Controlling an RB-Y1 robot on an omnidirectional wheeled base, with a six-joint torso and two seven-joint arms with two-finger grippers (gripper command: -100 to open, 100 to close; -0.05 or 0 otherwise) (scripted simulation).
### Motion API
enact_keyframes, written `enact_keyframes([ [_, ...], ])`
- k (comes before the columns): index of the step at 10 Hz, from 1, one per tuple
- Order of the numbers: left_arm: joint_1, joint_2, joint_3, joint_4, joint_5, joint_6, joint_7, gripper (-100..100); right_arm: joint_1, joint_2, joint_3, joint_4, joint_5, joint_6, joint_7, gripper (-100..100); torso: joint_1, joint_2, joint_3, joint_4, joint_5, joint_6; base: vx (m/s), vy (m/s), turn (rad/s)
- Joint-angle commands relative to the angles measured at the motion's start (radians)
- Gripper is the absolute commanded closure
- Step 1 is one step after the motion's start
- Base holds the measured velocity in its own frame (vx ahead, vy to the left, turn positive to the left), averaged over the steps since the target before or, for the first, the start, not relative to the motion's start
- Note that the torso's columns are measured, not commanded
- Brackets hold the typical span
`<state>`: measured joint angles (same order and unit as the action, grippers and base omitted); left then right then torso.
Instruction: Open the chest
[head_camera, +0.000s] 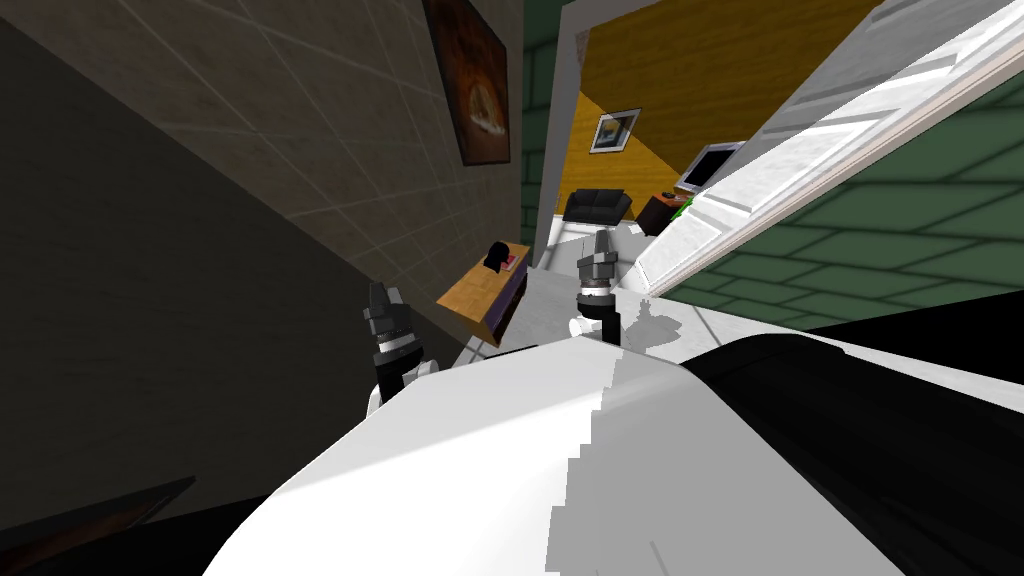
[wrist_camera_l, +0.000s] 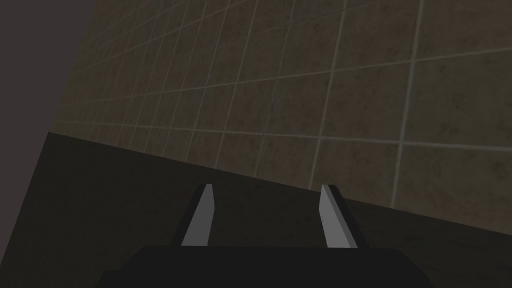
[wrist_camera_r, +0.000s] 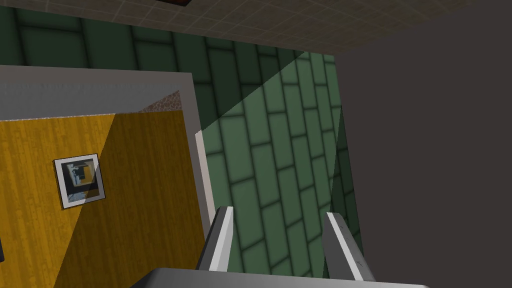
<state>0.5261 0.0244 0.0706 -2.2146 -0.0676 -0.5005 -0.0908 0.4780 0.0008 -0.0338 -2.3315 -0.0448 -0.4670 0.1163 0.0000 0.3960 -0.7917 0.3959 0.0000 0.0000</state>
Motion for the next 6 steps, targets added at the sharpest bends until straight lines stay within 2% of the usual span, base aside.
enact_keyframes([
  [1, 0.000, 0.000, 0.000, 0.000, 0.000, 0.000, 0.000, 0, 0.000, 0.000, 0.000, 0.000, 0.000, 0.000, 0.000, 0, 0.000, 0.074, -0.147, 0.074, 0.000, 0.000, 0.000, 0.000, 0.000],
  [3, 0.000, 0.000, 0.000, 0.000, 0.000, 0.000, 0.000, 0, 0.000, 0.000, 0.000, 0.000, 0.000, 0.000, 0.000, 0, 0.000, 0.222, -0.443, 0.221, 0.000, 0.000, 0.000, 0.000, 0.000],
  [4, -0.014, 0.036, 0.007, 0.026, 0.002, 0.003, 0.001, -100, 0.000, 0.000, 0.000, 0.000, 0.000, 0.000, 0.000, 0, 0.000, 0.295, -0.590, 0.295, 0.000, 0.000, 0.028, -0.055, 0.064],
  [6, -0.035, 0.063, 0.018, 0.062, 0.005, 0.007, 0.002, -100, 0.000, 0.000, 0.000, 0.000, 0.000, 0.000, 0.000, 0, -0.005, 0.335, -0.681, 0.337, -0.001, 0.000, 0.071, -0.117, 0.064],
])
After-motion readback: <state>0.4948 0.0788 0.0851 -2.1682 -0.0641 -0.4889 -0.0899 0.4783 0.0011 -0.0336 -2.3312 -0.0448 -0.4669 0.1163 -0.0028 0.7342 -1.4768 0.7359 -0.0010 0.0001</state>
